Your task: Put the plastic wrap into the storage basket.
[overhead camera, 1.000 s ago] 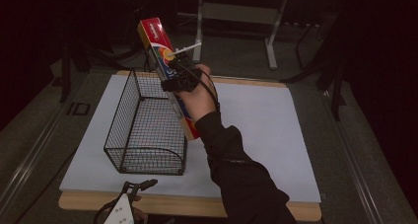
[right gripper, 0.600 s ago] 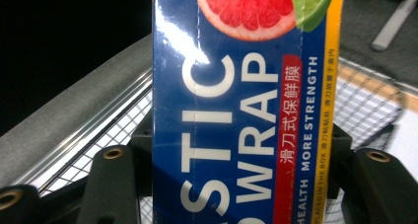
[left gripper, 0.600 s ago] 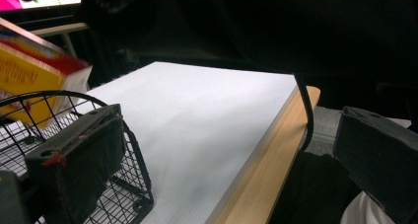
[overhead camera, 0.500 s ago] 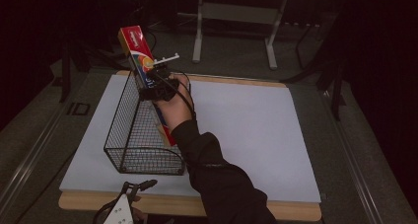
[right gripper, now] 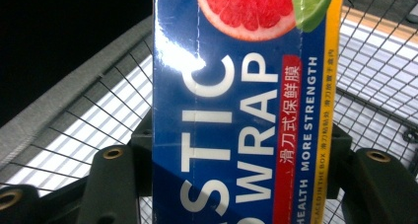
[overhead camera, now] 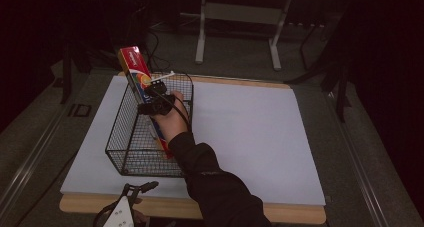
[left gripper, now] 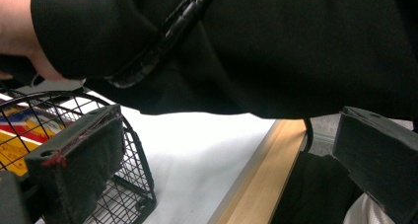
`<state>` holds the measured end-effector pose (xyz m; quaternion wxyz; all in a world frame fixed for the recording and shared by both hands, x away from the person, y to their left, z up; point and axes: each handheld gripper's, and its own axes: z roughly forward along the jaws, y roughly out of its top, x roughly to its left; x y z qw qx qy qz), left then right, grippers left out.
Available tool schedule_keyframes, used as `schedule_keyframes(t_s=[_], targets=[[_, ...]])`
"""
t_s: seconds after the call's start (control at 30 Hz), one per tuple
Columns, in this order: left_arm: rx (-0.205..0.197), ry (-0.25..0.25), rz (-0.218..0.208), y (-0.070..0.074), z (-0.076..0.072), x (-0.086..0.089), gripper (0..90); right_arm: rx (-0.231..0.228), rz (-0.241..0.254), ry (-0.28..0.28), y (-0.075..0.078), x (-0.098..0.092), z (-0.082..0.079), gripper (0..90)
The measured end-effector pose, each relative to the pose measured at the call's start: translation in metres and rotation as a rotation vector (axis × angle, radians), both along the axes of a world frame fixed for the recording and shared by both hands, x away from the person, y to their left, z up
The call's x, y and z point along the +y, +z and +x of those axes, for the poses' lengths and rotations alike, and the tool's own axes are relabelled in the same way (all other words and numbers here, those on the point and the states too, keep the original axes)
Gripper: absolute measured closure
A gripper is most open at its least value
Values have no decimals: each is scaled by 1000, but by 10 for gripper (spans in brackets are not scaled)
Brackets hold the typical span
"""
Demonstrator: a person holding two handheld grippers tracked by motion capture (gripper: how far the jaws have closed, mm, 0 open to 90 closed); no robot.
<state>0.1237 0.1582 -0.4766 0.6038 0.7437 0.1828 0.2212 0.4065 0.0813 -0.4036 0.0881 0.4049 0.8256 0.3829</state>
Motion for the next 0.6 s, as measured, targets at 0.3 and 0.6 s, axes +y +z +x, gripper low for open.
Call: schedule_keyframes(t_s=[0.3, 0.6], targets=[[-1, 1, 1, 0, 0, 1, 1, 41, -57, 7, -19, 2, 2, 396], [-1, 0, 5, 0, 0, 0, 1, 95, -68, 2, -35, -3, 4, 392]])
